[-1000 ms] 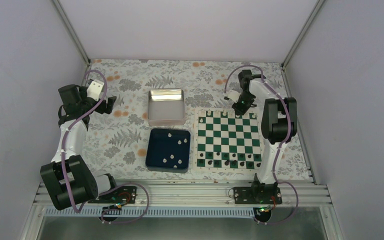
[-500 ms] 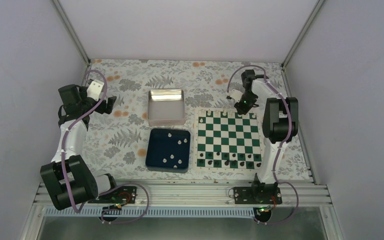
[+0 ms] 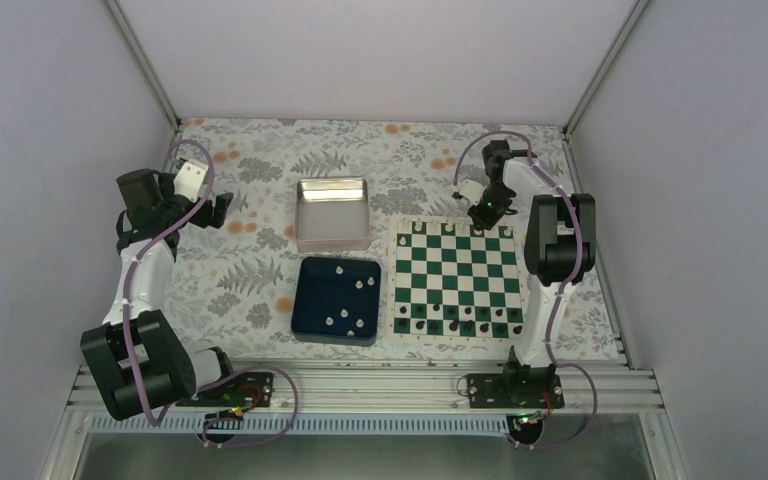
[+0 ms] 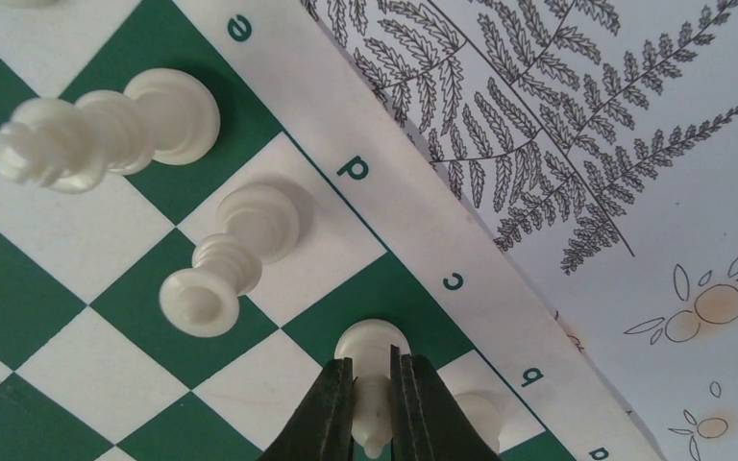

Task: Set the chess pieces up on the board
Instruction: Place the chess piece on the chessboard.

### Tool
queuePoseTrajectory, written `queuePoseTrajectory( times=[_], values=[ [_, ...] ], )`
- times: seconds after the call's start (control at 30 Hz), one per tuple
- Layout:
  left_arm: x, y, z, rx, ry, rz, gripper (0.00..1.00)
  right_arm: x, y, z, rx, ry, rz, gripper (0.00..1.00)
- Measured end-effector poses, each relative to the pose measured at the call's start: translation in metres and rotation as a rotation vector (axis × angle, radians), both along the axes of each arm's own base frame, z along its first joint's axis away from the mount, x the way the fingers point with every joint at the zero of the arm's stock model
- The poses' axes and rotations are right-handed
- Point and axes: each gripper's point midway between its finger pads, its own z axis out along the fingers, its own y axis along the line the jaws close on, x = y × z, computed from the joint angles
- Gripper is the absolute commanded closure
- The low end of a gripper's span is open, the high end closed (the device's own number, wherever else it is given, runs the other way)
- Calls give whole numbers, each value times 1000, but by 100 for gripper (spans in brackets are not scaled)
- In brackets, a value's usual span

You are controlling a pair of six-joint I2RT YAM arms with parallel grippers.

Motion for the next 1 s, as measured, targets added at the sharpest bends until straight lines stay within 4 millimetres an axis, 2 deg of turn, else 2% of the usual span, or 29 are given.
queuePoseTrajectory(
  times=[0.2,0.47,0.63,0.73,0.83,0.9,1.0],
  values=[
    [0,0,0,0,1,0,0,0,0,0,0,0,0,94],
    [0,0,-1,1,3,-2,0,1,0,-1,-1,-1,1,69],
    [-1,0,-1,1,4,-2,0,2,0,3,0,-2,3,65],
    [0,0,-1,1,3,-2,0,9,1,15,1,-25,4,62],
    [0,0,-1,1,3,-2,0,21,3,36,5,-75,5,60],
    [0,0,-1,1,3,-3,0,32,7,58,7,-129,12,56],
    [-1,0,-1,1,3,-3,0,42,26,90,17,-211,49,53]
  ],
)
